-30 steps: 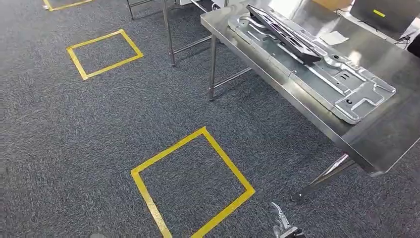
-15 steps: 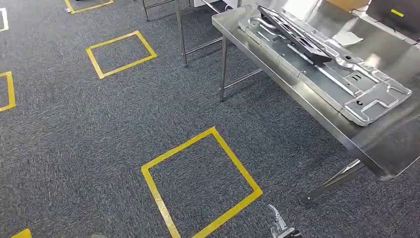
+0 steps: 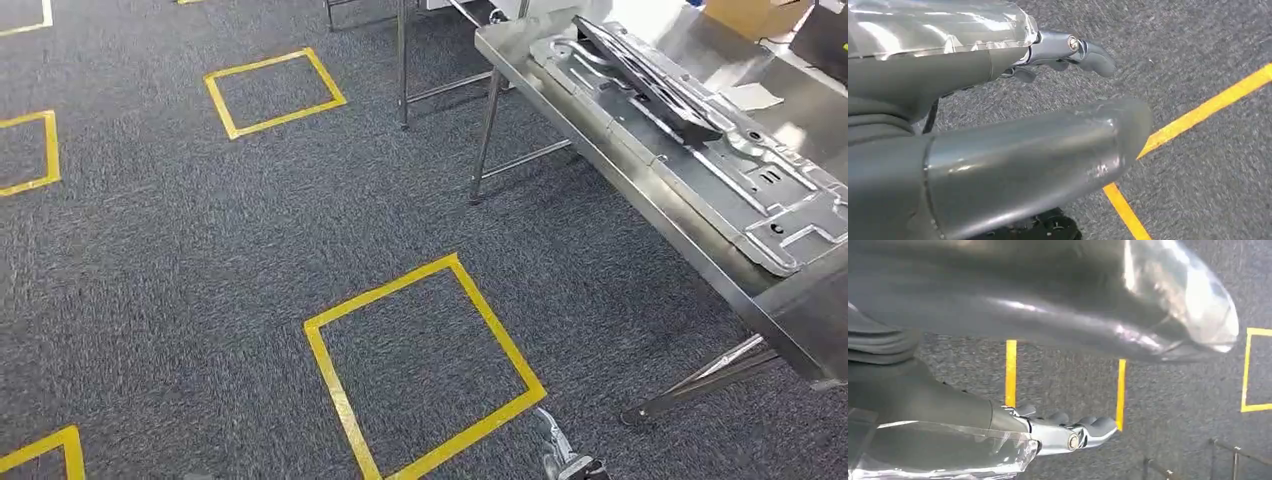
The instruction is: Take the parts from the cabinet and place them on the table.
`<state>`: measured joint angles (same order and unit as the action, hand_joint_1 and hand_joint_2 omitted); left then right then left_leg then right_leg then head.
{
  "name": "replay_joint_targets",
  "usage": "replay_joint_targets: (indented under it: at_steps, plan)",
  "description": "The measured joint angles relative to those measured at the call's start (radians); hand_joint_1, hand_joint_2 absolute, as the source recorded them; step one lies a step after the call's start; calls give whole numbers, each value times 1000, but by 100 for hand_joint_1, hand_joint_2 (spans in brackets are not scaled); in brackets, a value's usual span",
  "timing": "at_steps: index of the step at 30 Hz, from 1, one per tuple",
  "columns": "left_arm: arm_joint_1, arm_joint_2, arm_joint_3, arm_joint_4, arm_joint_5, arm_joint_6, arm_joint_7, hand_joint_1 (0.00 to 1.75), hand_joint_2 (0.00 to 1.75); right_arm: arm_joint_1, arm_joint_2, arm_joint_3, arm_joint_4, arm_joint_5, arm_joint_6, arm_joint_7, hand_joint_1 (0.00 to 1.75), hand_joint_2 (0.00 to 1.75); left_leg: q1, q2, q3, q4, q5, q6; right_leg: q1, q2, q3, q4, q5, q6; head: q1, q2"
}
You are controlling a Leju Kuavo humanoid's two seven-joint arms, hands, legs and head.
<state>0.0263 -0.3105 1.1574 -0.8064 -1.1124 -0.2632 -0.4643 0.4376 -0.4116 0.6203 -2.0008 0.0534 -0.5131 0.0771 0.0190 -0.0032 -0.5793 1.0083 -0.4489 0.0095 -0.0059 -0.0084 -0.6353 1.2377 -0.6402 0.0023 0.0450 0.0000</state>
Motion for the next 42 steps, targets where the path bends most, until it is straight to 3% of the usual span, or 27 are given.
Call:
replay_joint_targets:
  at_steps: [2, 3, 5, 6, 7, 8, 11, 12, 13, 16, 17, 19, 21, 22, 23, 24, 27, 28, 30, 32, 33, 34, 36, 37, 38, 40, 42]
  plan:
    - [2, 0, 2, 0, 0, 0, 1, 0, 0, -2, 0, 2, 5, 0, 0, 0, 0, 0, -9, -9, -2, 0, 2, 3, 2, 1, -48, 95, -19, -7, 2, 0]
    - [3, 0, 2, 0, 0, 0, 1, 0, 0, -2, 0, 2, 5, -1, 0, 0, 0, 0, -13, -15, -1, 0, 2, 3, 6, 4, -38, 70, 11, -16, 2, 0]
    - [2, 0, 3, 0, 0, 0, 1, 0, 0, -3, 0, 3, 5, -1, 0, 0, 0, 0, -19, -29, 6, 0, 2, 4, 20, 15, 40, -93, 113, -43, 2, 0]
    - [2, -1, 3, 0, 0, 0, 1, 0, 0, -3, 0, 3, 5, -1, 0, -1, 0, 0, -17, -35, 8, -2, 2, 5, 32, 34, 83, -186, 162, -61, 2, 0]
    - [1, -8, 3, 1, 0, -2, 1, 0, 0, -6, -3, 3, 6, -1, 0, -1, 0, 0, -17, -37, 4, -1, 3, 2, 34, 56, 93, -208, 152, -79, -5, 0]
    - [-2, -7, 3, 0, 0, -3, 2, 0, 0, -3, -3, 6, 5, -1, -1, -2, 0, 0, -13, -44, -3, -1, 8, -1, 36, 52, 89, -219, 165, -72, -8, 0]
    - [3, -5, 5, 0, 0, -4, 3, 0, 0, -7, -6, 7, 5, -1, -1, -3, 0, 0, -10, -58, -5, -17, 23, -18, 41, 35, 99, -257, 174, -76, 4, 0]
    - [3, -2, 6, -1, 1, -3, 2, 0, 0, -8, -6, 8, 4, -1, -1, -3, 0, 0, -12, -47, -10, -7, 9, -18, 24, 18, 115, -287, 181, -65, 4, 0]
    - [3, -1, 6, -1, 1, -3, 2, 0, 0, -8, -6, 8, 5, -1, -1, -4, 0, 0, -18, -30, -23, 25, -19, -22, 23, 17, 122, -300, 185, -66, 1, 0]
    - [2, 1, 6, -1, 2, -3, 2, 0, 0, -8, -6, 10, 6, -1, -1, -3, 0, 0, -7, -13, -115, 231, -121, -39, 21, -5, 118, -298, 186, -65, -1, 0]
    - [3, 1, 7, -1, 2, -3, 2, 0, 0, -9, -6, 10, 7, -1, -1, -3, 0, 0, -3, -11, -134, 276, -128, -45, 20, -11, 118, -294, 183, -61, -1, 0]
    - [4, 2, 10, -1, -1, 0, 6, 0, 0, -9, -6, 13, 8, -3, -1, -13, 0, 0, 6, -5, -100, 216, -76, -57, 14, -20, 116, -282, 175, -49, -1, 0]
    - [4, 3, 14, -1, -9, 8, 16, 0, 0, -10, -6, 14, 8, -3, -1, -13, 0, 0, 15, 12, -5, 42, 7, -71, 2, -27, 113, -260, 159, -32, -1, 0]
    - [5, 2, 17, 0, -17, 11, 28, 0, 0, -8, -7, 14, 3, 3, -4, 3, 0, 0, 9, 24, 11, 13, -19, -79, 3, -29, 109, -251, 151, -21, -2, 0]
    - [6, -5, 21, -2, -30, 11, 49, 0, 0, -6, -10, 15, -8, 8, -14, 21, 0, 0, 7, 17, 13, 2, -10, -61, 11, -30, 98, -227, 146, -15, -13, 0]
    - [7, -6, 27, -12, -54, 12, 92, 0, 0, 1, -13, 16, -25, 17, -28, 30, 0, 0, 3, 10, 8, 13, -15, -44, 9, -30, 97, -226, 145, -13, -8, 0]
    - [26, -12, 53, -46, -141, 9, 177, 0, 0, 9, -26, 25, -43, 19, -75, 48, 0, 0, 3, 7, 6, 11, -13, -18, 5, -33, 98, -225, 139, -4, 0, 0]
    - [35, -13, 58, -58, -158, 7, 184, 0, 0, 13, -32, 31, -52, 21, -86, 53, 0, 0, 3, 7, 7, 8, -11, -10, 0, -18, 91, -206, 116, 0, 0, 0]
    - [40, -14, 78, -87, -156, -3, 206, 0, 0, 16, -43, 45, -68, 15, -98, 46, 0, 0, 1, 2, 3, 5, -7, -3, 0, -2, 32, -72, 33, 5, 2, 0]
    - [41, -15, 108, -114, -125, -32, 232, 0, 0, -2, -49, 60, -66, -30, -87, 6, 0, 0, -6, -6, -1, 6, -6, 0, 1, -1, -41, 79, -19, 1, 4, 0]
    - [43, -16, 120, -133, -103, -54, 246, 0, 0, -15, -50, 66, -60, -71, -70, -28, 0, 0, -10, -8, 0, 6, -6, 0, 4, 1, -49, 95, -11, -6, 3, 0]
    - [47, -19, 124, -146, -83, -63, 257, 0, 0, -25, -50, 69, -54, -100, -53, -52, 0, 0, -12, -14, 2, 6, -6, 0, 8, 3, -36, 64, 20, -15, 3, 0]
    - [61, -21, 116, -170, 8, -61, 302, 0, 0, -39, -50, 69, -37, -161, -14, -103, 0, 0, -16, -27, 13, 5, -8, 3, 24, 15, 49, -108, 124, -37, 3, 0]
    - [82, -24, 95, -186, 94, -44, 343, 0, 0, -43, -50, 70, -26, -188, 6, -127, 0, 0, -12, -32, 14, 2, -8, 4, 36, 39, 88, -198, 163, -54, 4, 0]
    - [106, -29, 62, -203, 183, -22, 390, 0, 0, -51, -51, 70, -14, -210, 22, -145, 0, 0, -13, -33, 14, 4, -6, 0, 36, 60, 96, -208, 154, -67, -3, 0]
    - [167, -29, -42, -258, 352, 27, 493, 0, 0, -53, -51, 74, 11, -246, 45, -187, 0, 0, -2, -44, 3, -1, 0, -8, 43, 51, 92, -218, 164, -64, -1, 0]
    - [222, -33, -126, -307, 423, 49, 531, 0, 0, -60, -50, 77, 38, -262, 54, -223, 0, 0, -7, -54, 6, -13, 9, -20, 42, 38, 102, -250, 171, -68, 0, 0]
